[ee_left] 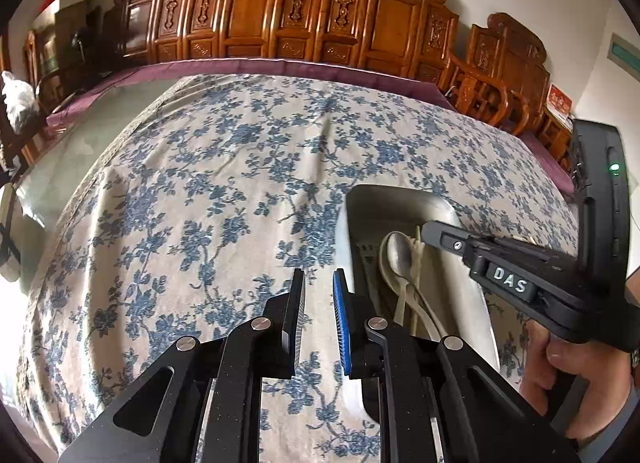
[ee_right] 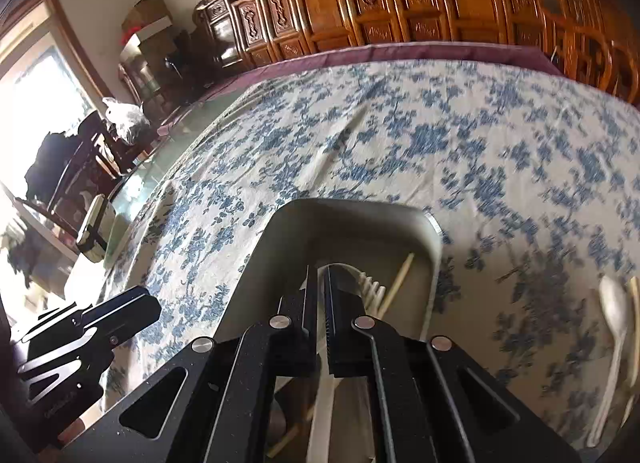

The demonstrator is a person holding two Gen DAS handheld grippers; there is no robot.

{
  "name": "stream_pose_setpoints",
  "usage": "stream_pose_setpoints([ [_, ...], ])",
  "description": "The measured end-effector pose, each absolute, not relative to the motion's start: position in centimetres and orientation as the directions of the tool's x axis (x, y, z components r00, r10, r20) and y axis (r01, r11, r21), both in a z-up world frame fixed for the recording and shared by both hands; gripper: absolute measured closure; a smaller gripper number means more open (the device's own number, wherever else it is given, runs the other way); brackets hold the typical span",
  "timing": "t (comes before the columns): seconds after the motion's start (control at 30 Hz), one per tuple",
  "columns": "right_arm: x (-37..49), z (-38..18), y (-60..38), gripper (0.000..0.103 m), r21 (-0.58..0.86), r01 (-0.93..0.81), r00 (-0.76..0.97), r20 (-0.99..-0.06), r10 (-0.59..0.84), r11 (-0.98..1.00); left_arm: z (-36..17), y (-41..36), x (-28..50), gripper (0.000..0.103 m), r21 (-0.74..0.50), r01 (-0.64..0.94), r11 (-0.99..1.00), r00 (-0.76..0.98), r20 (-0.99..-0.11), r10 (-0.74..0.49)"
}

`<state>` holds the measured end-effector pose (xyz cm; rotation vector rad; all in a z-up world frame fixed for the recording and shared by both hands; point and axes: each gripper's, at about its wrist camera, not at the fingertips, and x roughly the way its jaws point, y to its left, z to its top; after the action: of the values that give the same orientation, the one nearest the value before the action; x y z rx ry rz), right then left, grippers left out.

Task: Organize utensils
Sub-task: 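Open the left tool over the tray while the right releases the metal spoon there, then grasp a metal fork with the right tool while the left moves back to the pile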

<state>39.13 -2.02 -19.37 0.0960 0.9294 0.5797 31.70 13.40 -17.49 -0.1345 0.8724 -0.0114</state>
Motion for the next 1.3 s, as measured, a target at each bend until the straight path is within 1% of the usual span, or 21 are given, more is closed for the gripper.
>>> stream_pose_setpoints([
  [0.07, 38.5, -18.6, -3.2, 0.097, 0.301, -0.442, 0.478, -0.719, 0.506, 0.845, -17.3, 12.7, 31.6, 0.09, -0.118, -0.03, 0.993, 0.648, -0.759, -0.07],
  [0.13, 37.9, -17.9, -4.5, 0.097, 0.281, -0.452, 0.495, -0.711, 0.5, 0.847, -17.1, 11.6, 31.4, 0.084, -0.107, -0.013, 0.994, 0.655, -0.753, -0.073],
  [0.2, 37.2, -17.2, -6.1, 0.097, 0.246, -0.459, 0.519, -0.705, 0.483, 0.854, -16.9, 10.8, 31.3, 0.067, -0.095, 0.001, 0.996, 0.663, -0.746, -0.071],
  [0.23, 36.7, -16.9, -7.2, 0.097, 0.229, -0.461, 0.533, -0.701, 0.474, 0.857, -16.8, 10.3, 31.2, 0.062, -0.086, 0.004, 0.996, 0.667, -0.742, -0.067],
  [0.27, 36.2, -16.6, -8.3, 0.097, 0.214, -0.46, 0.544, -0.699, 0.464, 0.862, -16.8, 9.8, 31.1, 0.054, -0.078, 0.011, 0.997, 0.671, -0.738, -0.065],
  [0.33, 35.6, -16.3, -10.4, 0.097, 0.19, -0.455, 0.563, -0.696, 0.446, 0.87, -16.7, 8.8, 31.0, 0.049, -0.064, 0.028, 0.998, 0.675, -0.735, -0.066],
  [0.4, 34.9, -16.2, -12.9, 0.097, 0.166, -0.443, 0.58, -0.696, 0.423, 0.881, -16.7, 8.0, 31.0, 0.034, -0.054, 0.037, 0.998, 0.678, -0.732, -0.064],
  [0.47, 34.3, -16.4, -15.1, 0.097, 0.145, -0.434, 0.588, -0.702, 0.401, 0.889, -16.6, 7.0, 30.9, 0.027, -0.044, 0.045, 0.998, 0.683, -0.728, -0.063],
  [0.53, 33.8, -16.5, -17.3, 0.097, 0.114, -0.419, 0.604, -0.706, 0.37, 0.901, -16.4, 5.9, 30.7, 0.025, -0.041, 0.051, 0.998, 0.686, -0.725, -0.065],
  [0.57, 33.7, -16.6, -18.4, 0.094, 0.102, -0.412, 0.612, -0.705, 0.358, 0.905, -16.4, 5.5, 30.6, 0.018, -0.046, 0.059, 0.997, 0.688, -0.722, -0.074],
  [0.6, 33.5, -16.7, -19.5, 0.09, 0.091, -0.402, 0.62, -0.705, 0.344, 0.911, -16.4, 4.9, 30.5, 0.015, -0.048, 0.073, 0.996, 0.69, -0.719, -0.085],
  [0.63, 33.5, -16.8, -20.6, 0.088, 0.083, -0.393, 0.627, -0.704, 0.333, 0.916, -16.3, 4.3, 30.4, 0.015, -0.042, 0.085, 0.996, 0.689, -0.719, -0.089],
  [0.7, 33.5, -17.2, -22.4, 0.079, 0.072, -0.374, 0.639, -0.703, 0.313, 0.925, -16.3, 3.2, 30.2, 0.014, -0.031, 0.103, 0.994, 0.692, -0.716, -0.094],
  [0.73, 33.5, -17.4, -23.1, 0.078, 0.065, -0.364, 0.643, -0.704, 0.302, 0.929, -16.3, 2.5, 30.0, 0.014, -0.026, 0.114, 0.993, 0.693, -0.714, -0.099],
  [0.9, 34.3, -19.5, -26.2, 0.077, 0.048, -0.321, 0.647, -0.719, 0.256, 0.946, -16.6, -0.1, 29.5, 0.014, -0.051, 0.152, 0.987, 0.687, -0.713, -0.142],
  [1.07, 35.5, -22.2, -27.8, 0.077, 0.074, -0.293, 0.603, -0.76, 0.244, 0.953, -17.7, -2.9, 29.0, 0.014, -0.015, 0.192, 0.981, 0.673, -0.726, -0.142],
  [1.17, 35.9, -23.7, -27.8, 0.077, 0.051, -0.304, 0.572, -0.789, 0.225, 0.951, -18.4, -3.9, 28.9, 0.014, -0.012, 0.209, 0.978, 0.658, -0.738, -0.15],
  [1.3, 36.3, -24.3, -28.3, 0.077, 0.054, -0.3, 0.562, -0.796, 0.223, 0.952, -18.7, -4.9, 28.7, 0.014, -0.01, 0.229, 0.973, 0.651, -0.742, -0.16],
])
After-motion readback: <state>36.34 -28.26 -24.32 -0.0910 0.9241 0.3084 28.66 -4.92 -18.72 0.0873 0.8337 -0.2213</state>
